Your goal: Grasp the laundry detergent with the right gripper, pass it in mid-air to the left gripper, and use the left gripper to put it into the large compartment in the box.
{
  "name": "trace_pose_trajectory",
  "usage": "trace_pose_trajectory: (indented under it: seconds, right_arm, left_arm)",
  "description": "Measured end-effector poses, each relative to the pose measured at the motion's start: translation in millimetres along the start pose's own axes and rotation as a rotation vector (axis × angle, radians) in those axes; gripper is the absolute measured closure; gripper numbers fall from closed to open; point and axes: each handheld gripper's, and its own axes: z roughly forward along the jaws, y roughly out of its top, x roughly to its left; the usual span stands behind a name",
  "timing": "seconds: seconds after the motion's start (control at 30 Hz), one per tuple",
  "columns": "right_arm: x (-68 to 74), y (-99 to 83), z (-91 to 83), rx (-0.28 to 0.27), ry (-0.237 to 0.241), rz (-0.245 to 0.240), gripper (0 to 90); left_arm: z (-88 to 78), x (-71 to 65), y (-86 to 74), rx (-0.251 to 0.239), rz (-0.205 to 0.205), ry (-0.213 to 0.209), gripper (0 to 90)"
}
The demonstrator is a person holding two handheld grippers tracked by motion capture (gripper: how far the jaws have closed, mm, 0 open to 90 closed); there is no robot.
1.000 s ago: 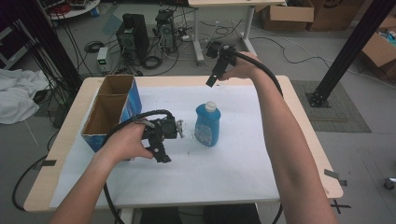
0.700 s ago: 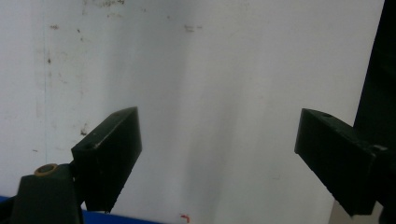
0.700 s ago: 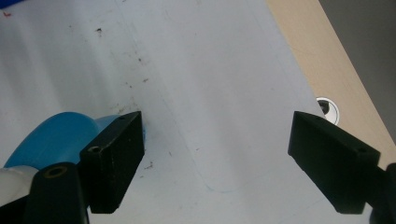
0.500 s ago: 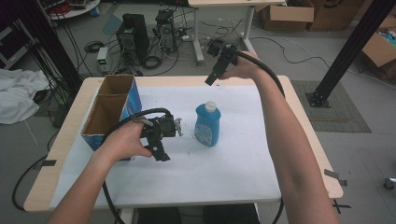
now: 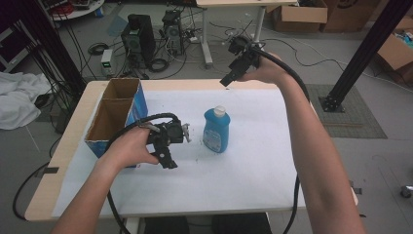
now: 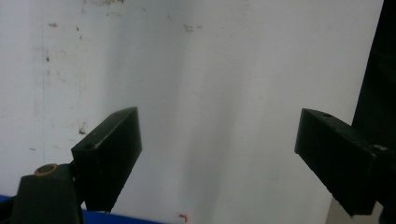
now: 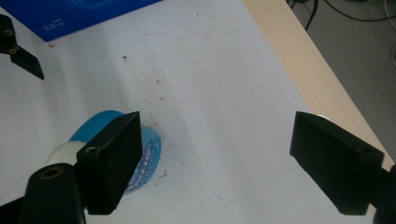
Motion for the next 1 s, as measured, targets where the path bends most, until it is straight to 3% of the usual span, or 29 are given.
trace_pose_trajectory:
  seconds: [0.5,1.0]
  right_arm:
    - [24.4,-41.8,-29.0,-0.127,0.006,-0.033,16.3]
    - [47.4,-79.2,-31.1,-0.197,0.016,-0.053,15.7]
  left_arm:
    - [-0.5,2.9,-1.9,-0.001,-0.009,0.002,15.5]
    - [-2.9,1.6,-4.3,-0.007,-0.008,0.003,15.5]
